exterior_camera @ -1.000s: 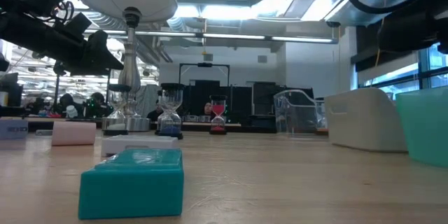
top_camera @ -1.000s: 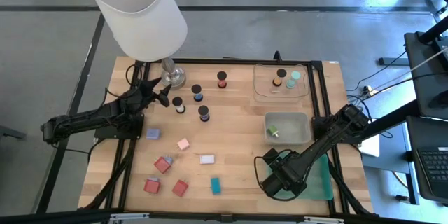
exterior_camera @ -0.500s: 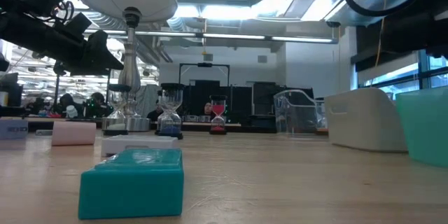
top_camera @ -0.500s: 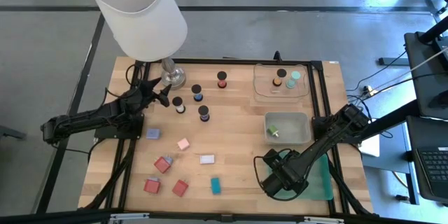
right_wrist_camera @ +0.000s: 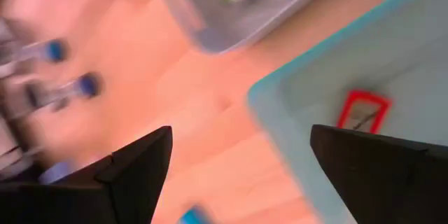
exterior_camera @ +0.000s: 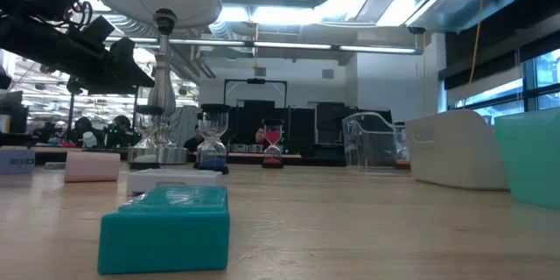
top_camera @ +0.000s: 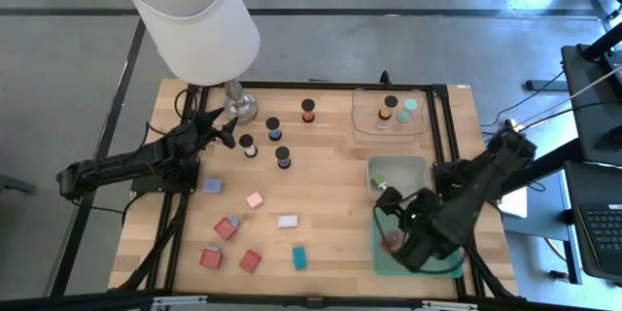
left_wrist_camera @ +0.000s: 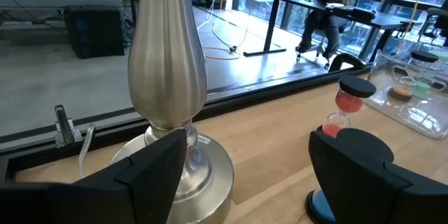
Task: Pick & Place Office items
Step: Put the red hourglass into the transparent bin
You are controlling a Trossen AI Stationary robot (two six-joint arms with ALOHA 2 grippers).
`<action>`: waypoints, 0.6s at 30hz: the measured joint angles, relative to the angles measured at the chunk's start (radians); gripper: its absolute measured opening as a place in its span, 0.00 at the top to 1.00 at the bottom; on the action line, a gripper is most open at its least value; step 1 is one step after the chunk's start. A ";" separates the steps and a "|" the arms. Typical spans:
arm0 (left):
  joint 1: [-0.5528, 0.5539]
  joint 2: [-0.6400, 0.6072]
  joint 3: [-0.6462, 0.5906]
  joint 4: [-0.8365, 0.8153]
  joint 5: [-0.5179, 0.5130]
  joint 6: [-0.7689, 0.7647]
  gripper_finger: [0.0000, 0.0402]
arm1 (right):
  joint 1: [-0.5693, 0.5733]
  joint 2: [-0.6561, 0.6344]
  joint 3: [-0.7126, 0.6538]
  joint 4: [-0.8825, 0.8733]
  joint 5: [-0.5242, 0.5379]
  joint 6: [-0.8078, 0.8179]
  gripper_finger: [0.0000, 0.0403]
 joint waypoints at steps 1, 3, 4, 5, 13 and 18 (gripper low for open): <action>0.000 0.000 0.000 -0.001 0.000 0.000 0.26 | 0.003 -0.020 0.007 0.003 0.024 -0.008 0.15; 0.000 0.000 0.000 0.000 0.000 0.000 0.26 | 0.004 -0.044 0.021 0.000 0.053 -0.040 0.15; 0.000 0.000 0.000 0.000 0.000 0.000 0.26 | 0.002 -0.049 0.028 0.002 0.075 -0.055 0.15; 0.000 0.000 0.000 0.000 0.000 0.000 0.26 | 0.000 -0.052 0.035 0.002 0.101 -0.071 0.15; 0.000 0.000 0.000 0.001 0.000 0.000 0.26 | -0.007 -0.054 0.057 0.048 0.419 -0.099 0.15; 0.000 0.000 0.000 0.000 0.000 0.000 0.26 | -0.059 -0.054 0.057 0.113 0.581 -0.254 0.15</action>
